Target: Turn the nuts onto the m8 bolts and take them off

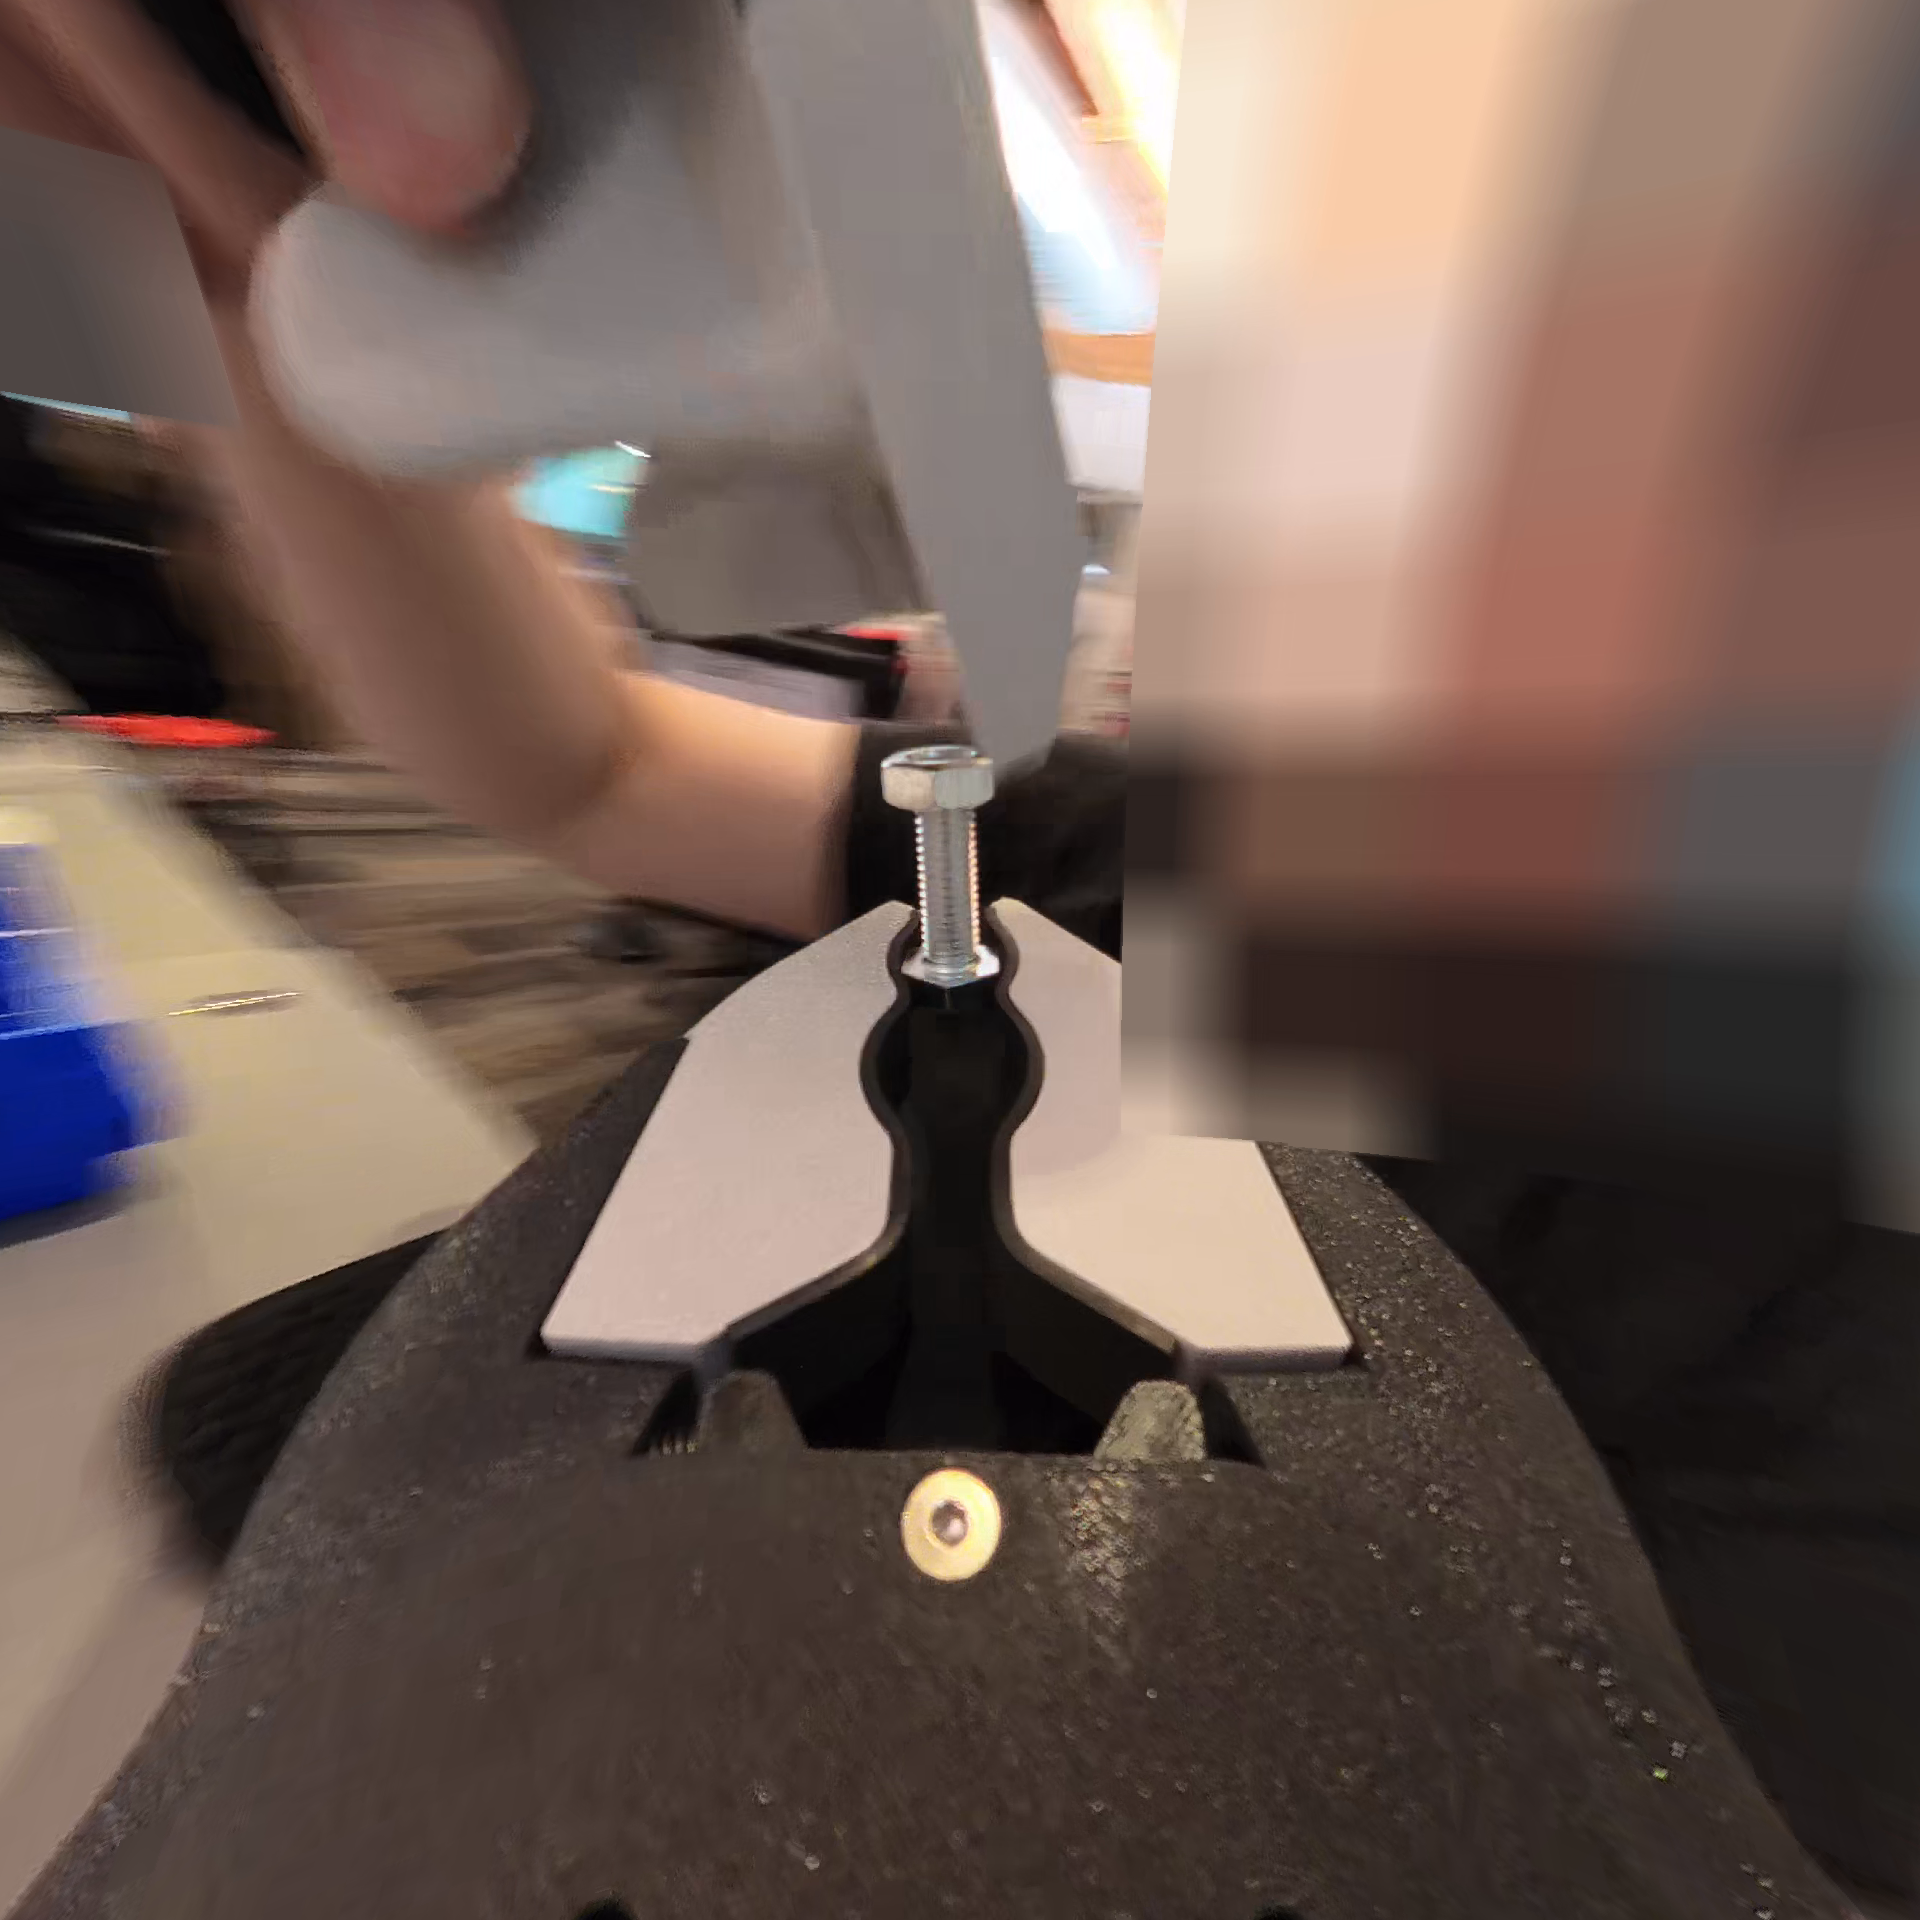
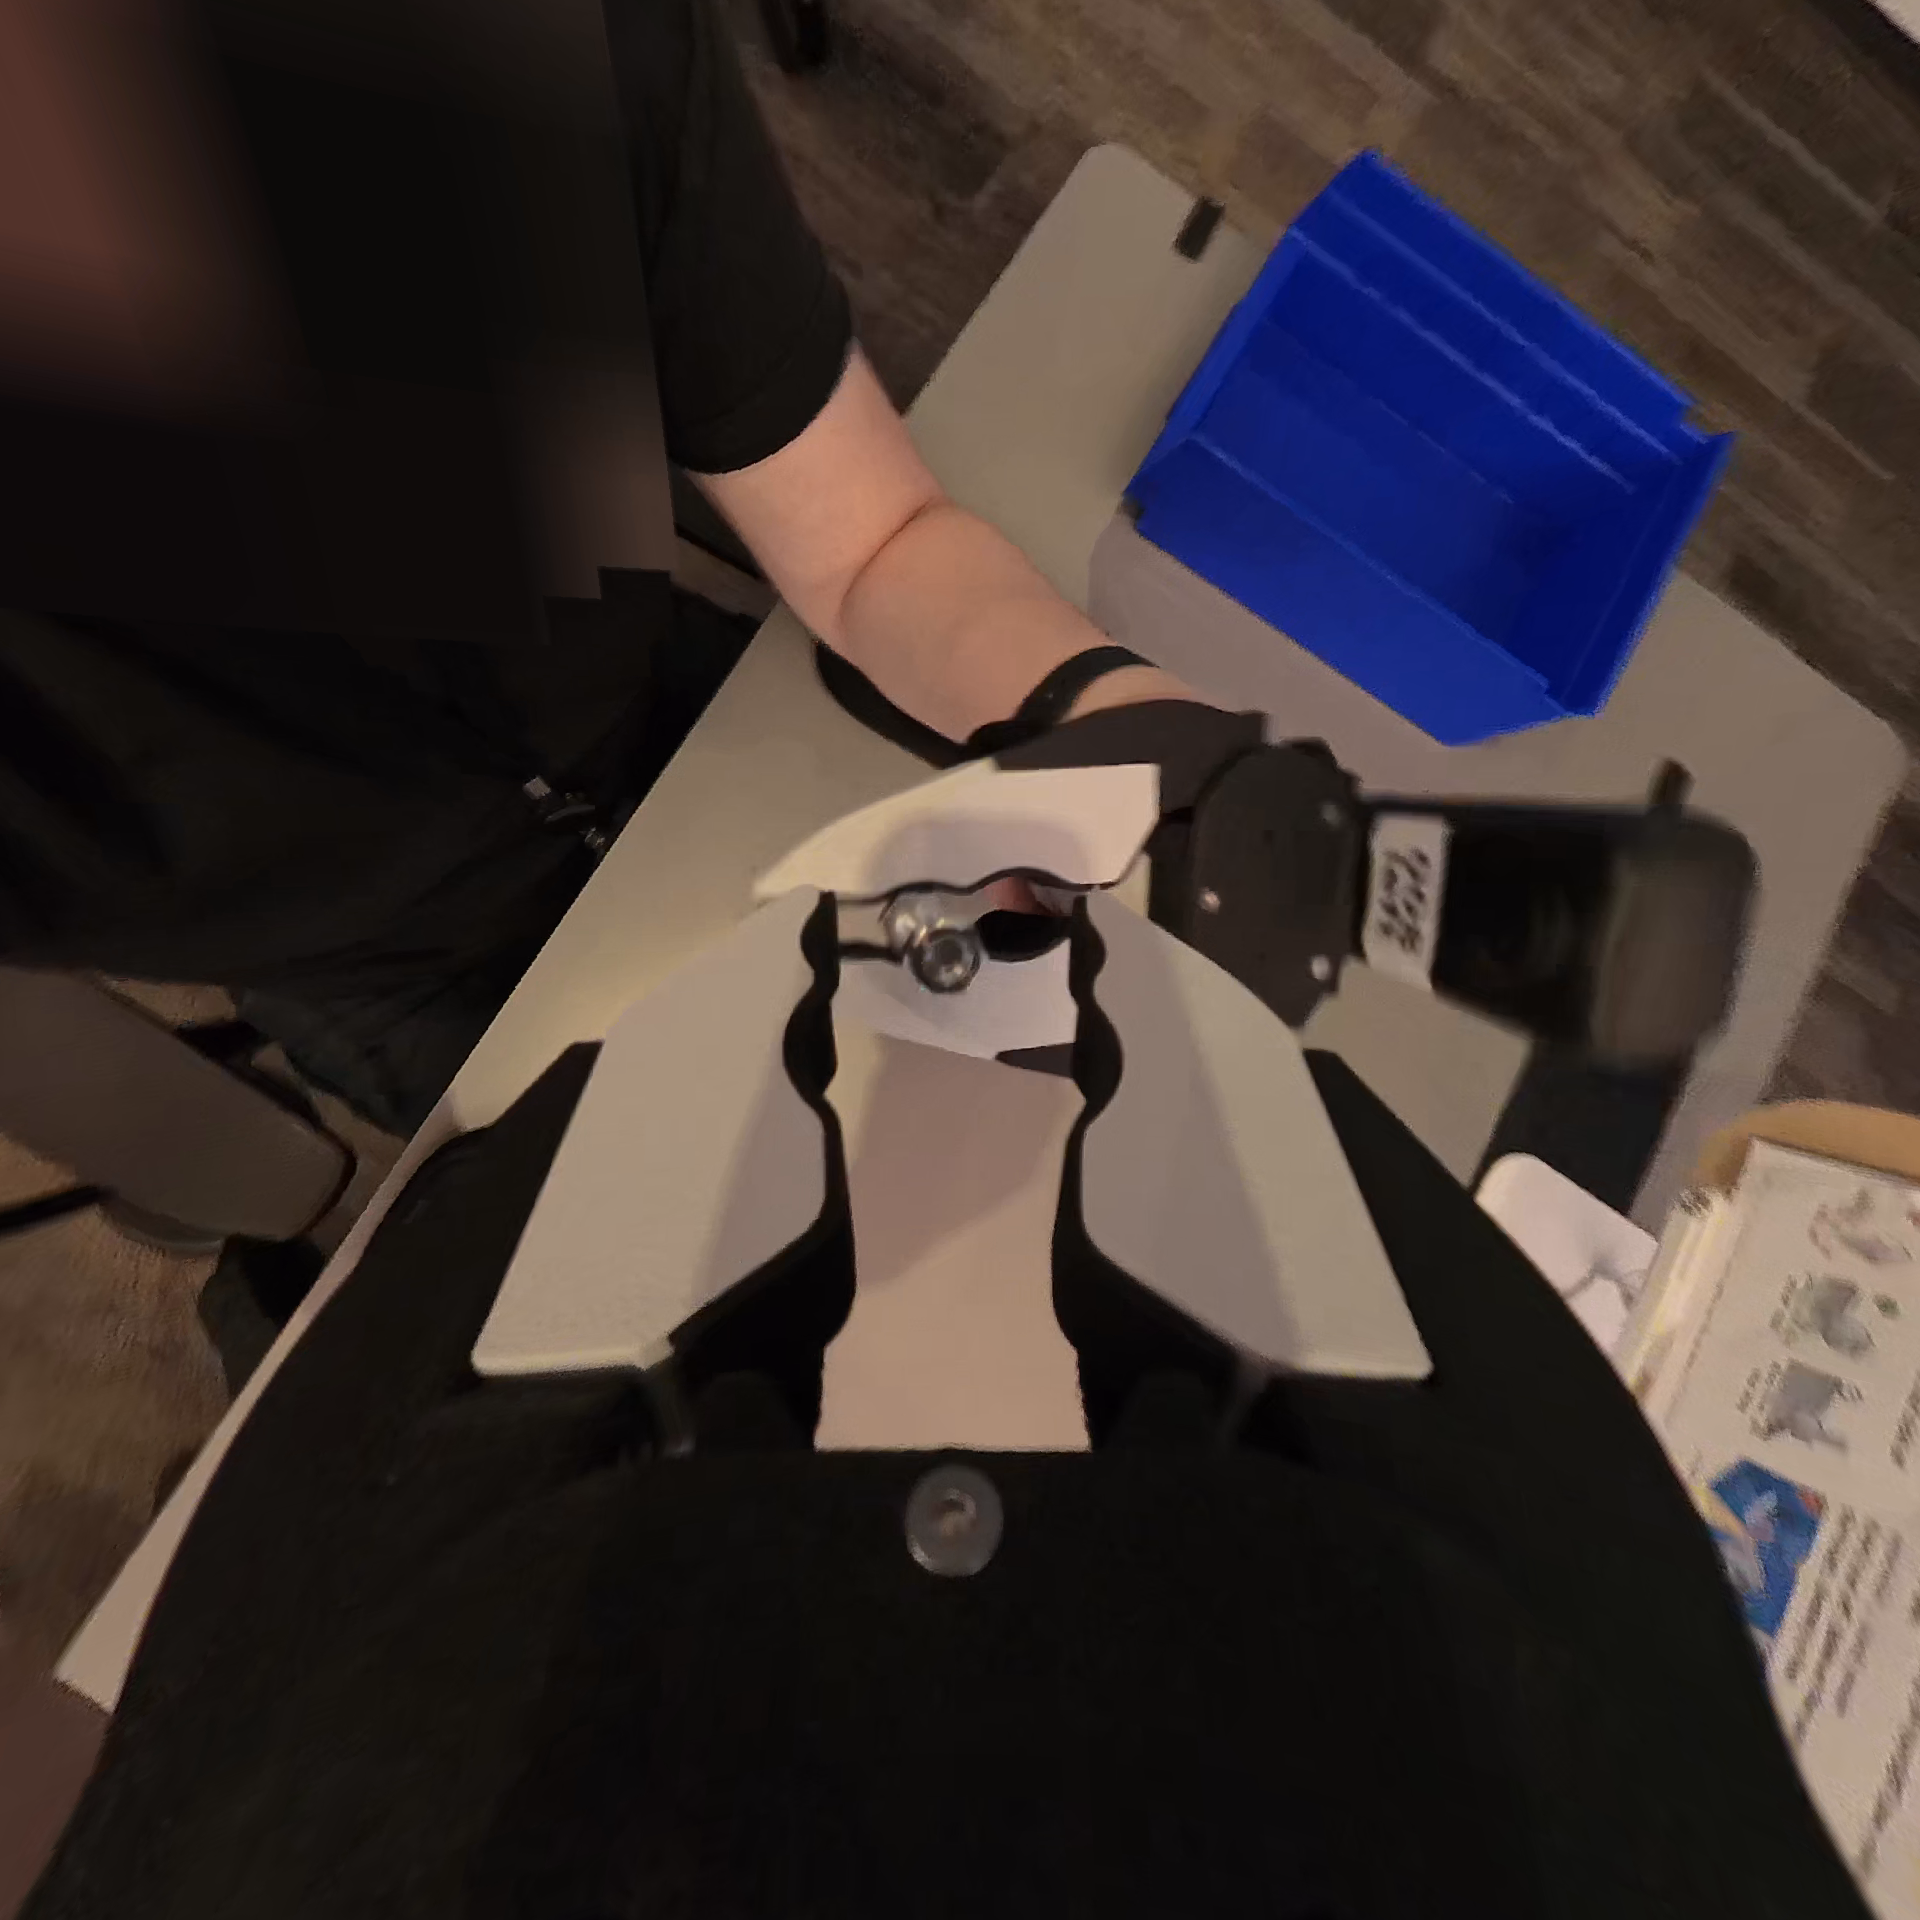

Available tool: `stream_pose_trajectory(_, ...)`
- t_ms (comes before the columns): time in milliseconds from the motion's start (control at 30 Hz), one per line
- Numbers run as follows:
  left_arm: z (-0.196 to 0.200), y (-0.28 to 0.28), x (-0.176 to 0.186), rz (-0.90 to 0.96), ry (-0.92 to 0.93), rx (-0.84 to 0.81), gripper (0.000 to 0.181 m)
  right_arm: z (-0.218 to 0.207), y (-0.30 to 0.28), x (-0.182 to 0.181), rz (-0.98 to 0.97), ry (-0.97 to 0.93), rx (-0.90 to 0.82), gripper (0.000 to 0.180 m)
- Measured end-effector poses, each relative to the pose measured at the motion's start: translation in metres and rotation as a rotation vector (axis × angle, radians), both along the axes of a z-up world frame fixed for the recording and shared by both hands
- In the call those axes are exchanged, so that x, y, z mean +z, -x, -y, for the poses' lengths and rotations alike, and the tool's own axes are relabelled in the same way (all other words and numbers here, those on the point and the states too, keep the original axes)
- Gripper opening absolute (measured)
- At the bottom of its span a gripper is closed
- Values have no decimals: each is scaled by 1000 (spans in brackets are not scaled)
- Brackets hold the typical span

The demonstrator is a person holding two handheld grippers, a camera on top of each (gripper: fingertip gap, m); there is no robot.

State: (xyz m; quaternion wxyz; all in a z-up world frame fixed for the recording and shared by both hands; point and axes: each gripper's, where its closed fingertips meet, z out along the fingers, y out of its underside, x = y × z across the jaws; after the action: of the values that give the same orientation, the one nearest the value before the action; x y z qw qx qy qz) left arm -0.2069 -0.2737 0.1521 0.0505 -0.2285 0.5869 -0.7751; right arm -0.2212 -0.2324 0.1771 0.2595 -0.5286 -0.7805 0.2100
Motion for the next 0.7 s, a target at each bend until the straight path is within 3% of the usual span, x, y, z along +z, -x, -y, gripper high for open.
stream_pose_trajectory(33,-9,-10,-2,2,-34,111,10,-8,-2,8,-30,-2,-56,44)
stream_pose_trajectory(167,-63,-42,-6,9,-169,614,10,-49,-12,35,-148,41,-385,42)
stream_pose_trajectory(267,-113,-52,-12,-62,-220,971,10,-85,-34,28,-68,6,-712,40)
stream_pose_trajectory(367,-149,-50,-16,-88,-289,1247,10,-104,-34,25,-108,150,-912,36)
stream_pose_trajectory(500,-173,-46,-20,-98,-384,1451,10,-126,-32,18,-83,219,-1034,38)
stream_pose_trajectory(600,-177,-48,-24,-114,-424,1491,10,-125,-28,2,9,280,-1056,40)
stream_pose_trajectory(700,-178,-49,-26,-120,-438,1501,10,-134,-35,-8,96,208,-1102,40)
